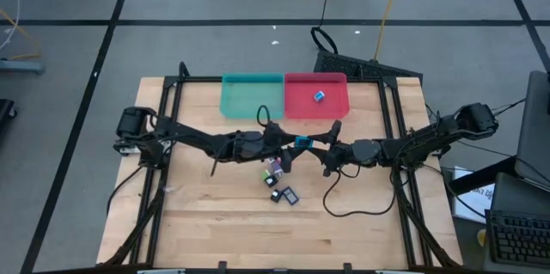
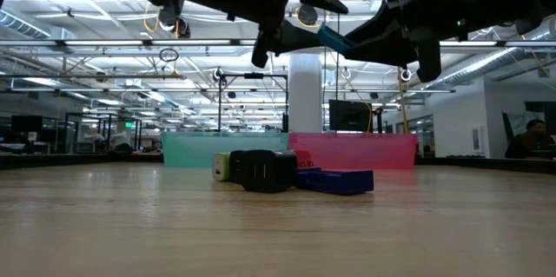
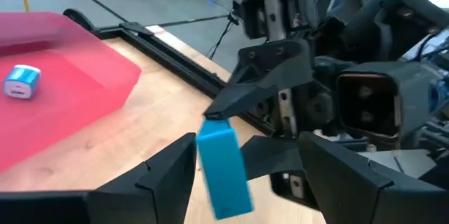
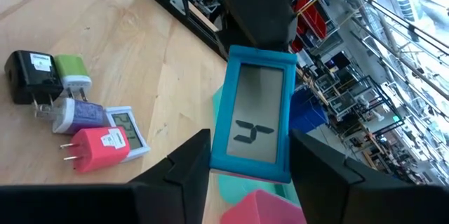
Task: Sort charging adapters and watches
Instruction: Put the blue watch in the blue bin
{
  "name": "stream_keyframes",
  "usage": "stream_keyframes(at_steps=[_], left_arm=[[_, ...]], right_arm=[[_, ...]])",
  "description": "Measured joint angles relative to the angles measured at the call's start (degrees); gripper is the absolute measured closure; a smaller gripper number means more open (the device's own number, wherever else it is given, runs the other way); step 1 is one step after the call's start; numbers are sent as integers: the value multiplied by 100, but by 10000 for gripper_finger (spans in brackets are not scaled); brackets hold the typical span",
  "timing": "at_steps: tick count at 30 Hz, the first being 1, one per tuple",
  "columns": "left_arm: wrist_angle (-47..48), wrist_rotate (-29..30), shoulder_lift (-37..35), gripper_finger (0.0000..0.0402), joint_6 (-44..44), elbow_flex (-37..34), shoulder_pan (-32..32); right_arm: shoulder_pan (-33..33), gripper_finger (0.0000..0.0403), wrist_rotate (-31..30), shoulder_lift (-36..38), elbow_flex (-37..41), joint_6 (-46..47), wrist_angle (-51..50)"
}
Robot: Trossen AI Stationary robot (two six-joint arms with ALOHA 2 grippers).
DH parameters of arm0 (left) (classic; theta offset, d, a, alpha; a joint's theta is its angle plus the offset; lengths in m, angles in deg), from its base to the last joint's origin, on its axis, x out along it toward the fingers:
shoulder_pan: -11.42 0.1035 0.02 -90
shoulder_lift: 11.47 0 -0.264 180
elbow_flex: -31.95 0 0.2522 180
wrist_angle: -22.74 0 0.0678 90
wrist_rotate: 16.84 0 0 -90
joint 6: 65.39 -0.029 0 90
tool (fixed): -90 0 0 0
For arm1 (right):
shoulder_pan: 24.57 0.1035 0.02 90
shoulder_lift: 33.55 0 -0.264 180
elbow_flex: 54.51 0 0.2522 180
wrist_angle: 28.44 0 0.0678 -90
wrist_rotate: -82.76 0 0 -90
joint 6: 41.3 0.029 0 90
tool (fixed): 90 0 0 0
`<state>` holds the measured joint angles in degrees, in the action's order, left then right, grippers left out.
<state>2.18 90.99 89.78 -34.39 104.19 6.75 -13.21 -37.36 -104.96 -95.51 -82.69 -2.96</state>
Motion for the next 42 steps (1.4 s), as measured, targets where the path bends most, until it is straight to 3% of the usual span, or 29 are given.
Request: stream_keyframes(at_steps=[9,14,20,25,30,35,42], left_arm=[[281,-47,-48,160,134,4,90],[280,-320,-48,214,234,4,94],[308,-317,-48,293,185,4,101],[343,-276,-52,334,64,2,139],[573,-418,-248,334,-248,0,251],[890,-299,-600,327,-776,-6,341],[1399,-97,-1163,345,-1538,-21,341]], right_arm=[[0,245,-3,-1,-1,0,-2],[0,242,-3,-1,0,7,-2],[2,246,-10,1,-2,1,3],[4,241,-46,6,-2,-28,28],[2,239,-9,7,-13,156,62],[2,220,-22,109,-12,1045,72],[2,211,20,788,-7,1845,-689]])
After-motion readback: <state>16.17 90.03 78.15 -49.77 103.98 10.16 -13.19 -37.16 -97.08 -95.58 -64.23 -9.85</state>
